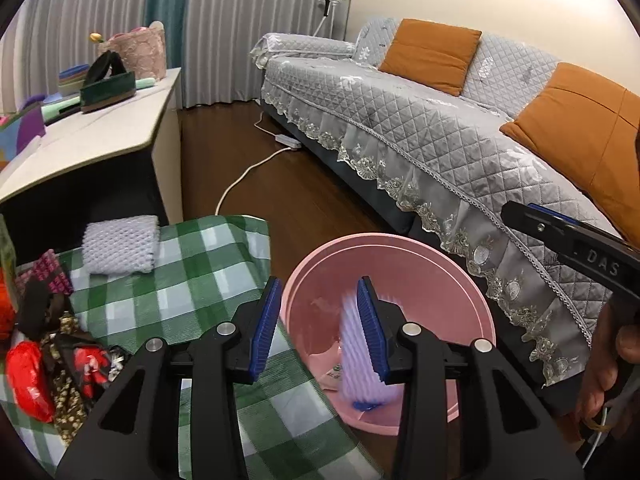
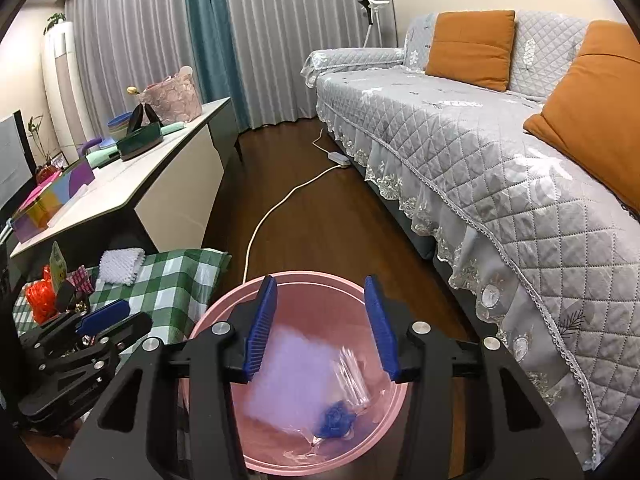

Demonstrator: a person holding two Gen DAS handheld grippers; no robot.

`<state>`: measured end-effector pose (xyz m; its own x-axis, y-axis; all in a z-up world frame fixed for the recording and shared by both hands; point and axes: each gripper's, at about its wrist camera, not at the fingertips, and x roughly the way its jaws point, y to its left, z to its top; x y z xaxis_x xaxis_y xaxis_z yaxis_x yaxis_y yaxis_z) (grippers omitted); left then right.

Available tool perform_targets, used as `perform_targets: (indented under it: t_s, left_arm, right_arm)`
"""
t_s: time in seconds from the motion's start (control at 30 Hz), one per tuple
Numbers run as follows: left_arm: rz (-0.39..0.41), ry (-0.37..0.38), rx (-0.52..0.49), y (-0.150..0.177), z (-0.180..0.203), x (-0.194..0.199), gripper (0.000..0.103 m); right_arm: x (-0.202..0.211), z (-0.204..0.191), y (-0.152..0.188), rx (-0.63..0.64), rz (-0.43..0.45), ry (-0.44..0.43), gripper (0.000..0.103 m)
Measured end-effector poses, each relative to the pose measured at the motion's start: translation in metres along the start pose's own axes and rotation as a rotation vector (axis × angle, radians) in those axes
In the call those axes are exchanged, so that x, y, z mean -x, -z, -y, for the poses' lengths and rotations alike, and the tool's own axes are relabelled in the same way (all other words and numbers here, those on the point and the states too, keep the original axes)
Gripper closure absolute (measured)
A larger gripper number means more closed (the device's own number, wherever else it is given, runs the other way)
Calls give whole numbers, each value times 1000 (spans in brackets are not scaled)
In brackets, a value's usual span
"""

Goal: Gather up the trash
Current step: 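Carry the foam net and tubes to the pink bin and release them, then move both open grippers back over the checked table toward the bags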

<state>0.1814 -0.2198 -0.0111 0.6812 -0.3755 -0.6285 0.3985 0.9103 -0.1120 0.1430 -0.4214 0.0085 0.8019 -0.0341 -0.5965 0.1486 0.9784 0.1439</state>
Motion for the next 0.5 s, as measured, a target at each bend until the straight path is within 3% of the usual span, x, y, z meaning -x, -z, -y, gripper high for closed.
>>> perform_targets:
  t_s: [0.27, 0.5]
  left_arm:
    - [64, -45, -4, 4, -20, 59, 64]
    - [111, -122, -2, 11, -58, 127, 64]
  right_arm:
    - [14, -25, -5, 1, 32, -54, 57]
    - [42, -70, -7, 22, 85, -147, 57]
